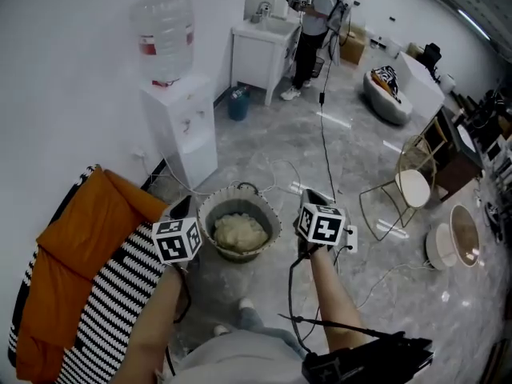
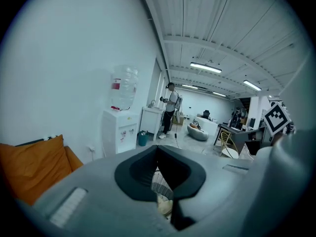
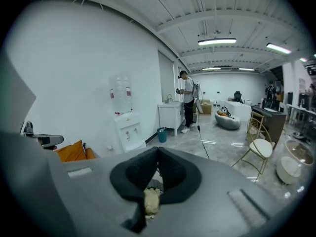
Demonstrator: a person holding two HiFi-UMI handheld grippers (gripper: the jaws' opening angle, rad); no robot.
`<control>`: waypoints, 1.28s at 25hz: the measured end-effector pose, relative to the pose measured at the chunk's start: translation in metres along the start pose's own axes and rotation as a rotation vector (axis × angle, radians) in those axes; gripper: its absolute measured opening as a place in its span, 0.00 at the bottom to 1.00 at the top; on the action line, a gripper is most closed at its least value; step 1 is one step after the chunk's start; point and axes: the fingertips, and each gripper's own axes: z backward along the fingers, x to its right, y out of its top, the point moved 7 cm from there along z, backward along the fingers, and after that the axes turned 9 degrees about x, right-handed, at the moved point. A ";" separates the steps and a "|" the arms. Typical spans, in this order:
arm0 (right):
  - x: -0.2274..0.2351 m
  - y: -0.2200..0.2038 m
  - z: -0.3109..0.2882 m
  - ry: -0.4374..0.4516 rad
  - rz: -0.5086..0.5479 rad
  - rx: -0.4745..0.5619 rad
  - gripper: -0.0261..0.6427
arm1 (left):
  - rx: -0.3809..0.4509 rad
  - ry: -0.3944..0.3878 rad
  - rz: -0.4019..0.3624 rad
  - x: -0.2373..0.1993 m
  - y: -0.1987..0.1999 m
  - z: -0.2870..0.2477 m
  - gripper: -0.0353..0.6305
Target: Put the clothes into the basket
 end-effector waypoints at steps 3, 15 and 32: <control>-0.001 0.004 0.015 -0.009 -0.007 0.023 0.04 | 0.014 -0.014 -0.015 0.006 0.005 0.008 0.04; -0.010 0.017 0.033 0.013 0.032 0.046 0.04 | 0.050 -0.018 -0.023 0.010 0.015 0.022 0.04; -0.025 0.021 0.028 0.000 0.082 0.056 0.04 | 0.043 -0.029 -0.035 0.007 0.014 0.029 0.04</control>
